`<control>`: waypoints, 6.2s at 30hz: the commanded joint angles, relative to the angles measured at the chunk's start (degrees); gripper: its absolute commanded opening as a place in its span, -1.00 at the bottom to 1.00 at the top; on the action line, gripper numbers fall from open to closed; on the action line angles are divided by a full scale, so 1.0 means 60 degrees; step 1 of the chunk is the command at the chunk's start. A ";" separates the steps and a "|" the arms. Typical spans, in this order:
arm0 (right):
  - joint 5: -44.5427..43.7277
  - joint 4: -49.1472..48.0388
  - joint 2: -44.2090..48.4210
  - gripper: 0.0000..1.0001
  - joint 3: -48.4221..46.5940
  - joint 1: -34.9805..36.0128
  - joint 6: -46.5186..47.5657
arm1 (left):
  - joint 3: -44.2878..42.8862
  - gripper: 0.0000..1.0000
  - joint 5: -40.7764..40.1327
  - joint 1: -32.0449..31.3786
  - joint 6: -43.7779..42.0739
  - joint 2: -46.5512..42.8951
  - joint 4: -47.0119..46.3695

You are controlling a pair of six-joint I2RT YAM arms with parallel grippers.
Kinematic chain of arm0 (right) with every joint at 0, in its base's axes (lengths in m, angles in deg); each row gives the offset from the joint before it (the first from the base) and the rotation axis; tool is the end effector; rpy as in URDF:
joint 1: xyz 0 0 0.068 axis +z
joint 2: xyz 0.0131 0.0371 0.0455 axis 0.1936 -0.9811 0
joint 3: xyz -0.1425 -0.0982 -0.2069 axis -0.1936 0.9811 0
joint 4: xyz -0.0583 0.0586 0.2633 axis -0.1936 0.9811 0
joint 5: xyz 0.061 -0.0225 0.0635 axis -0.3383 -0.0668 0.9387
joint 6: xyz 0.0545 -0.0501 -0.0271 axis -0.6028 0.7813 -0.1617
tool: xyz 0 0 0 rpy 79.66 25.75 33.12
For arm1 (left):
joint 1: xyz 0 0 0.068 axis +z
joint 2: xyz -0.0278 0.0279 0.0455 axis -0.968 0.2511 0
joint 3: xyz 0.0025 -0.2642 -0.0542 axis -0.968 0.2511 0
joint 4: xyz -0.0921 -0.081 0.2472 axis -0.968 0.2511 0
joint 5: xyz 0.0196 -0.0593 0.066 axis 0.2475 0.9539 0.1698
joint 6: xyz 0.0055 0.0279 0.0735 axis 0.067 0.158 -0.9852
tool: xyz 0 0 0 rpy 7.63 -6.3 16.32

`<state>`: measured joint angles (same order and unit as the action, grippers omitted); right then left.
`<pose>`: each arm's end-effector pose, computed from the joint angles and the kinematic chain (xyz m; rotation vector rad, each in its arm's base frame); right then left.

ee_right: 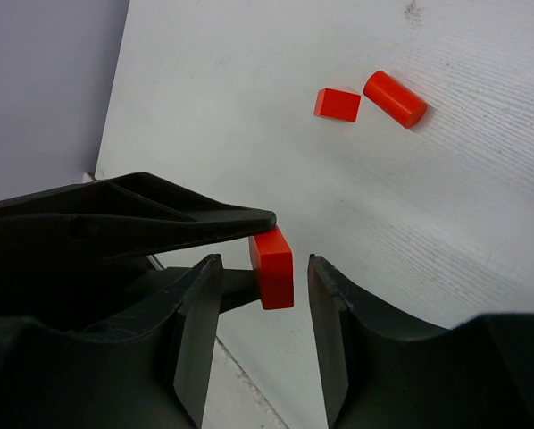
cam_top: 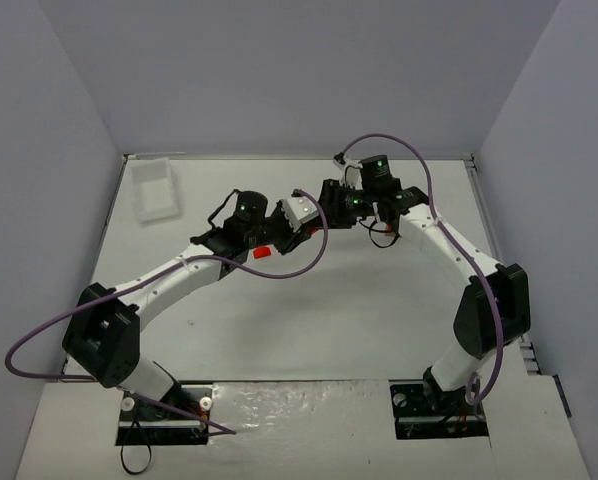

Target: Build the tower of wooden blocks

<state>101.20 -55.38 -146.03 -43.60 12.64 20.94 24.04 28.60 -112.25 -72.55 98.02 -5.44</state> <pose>0.3632 0.2069 0.3047 -0.4372 2.1030 1.2121 0.2969 -0.2605 0.2897 1.1000 1.5402 -0.7148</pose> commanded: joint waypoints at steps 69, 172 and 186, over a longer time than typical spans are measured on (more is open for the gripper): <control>-0.5836 -0.0175 -0.1544 -1.00 -0.0085 -0.3823 0.3632 | 0.2920 0.83 -0.4202 0.1782 0.3175 -0.3850 0.1506; -0.6317 0.0060 -0.1411 0.82 -0.0092 -0.3247 0.1710 | 0.2832 0.82 -0.3901 0.1782 0.3083 -0.3653 0.1667; -0.6499 0.0085 -0.2157 0.64 -0.0251 -0.3162 0.1844 | 0.2817 0.83 -0.3896 0.1782 0.3074 -0.3614 0.1710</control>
<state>63.93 -54.49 -159.03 -42.11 -6.56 31.92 44.36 4.63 -101.48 -53.53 76.40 6.48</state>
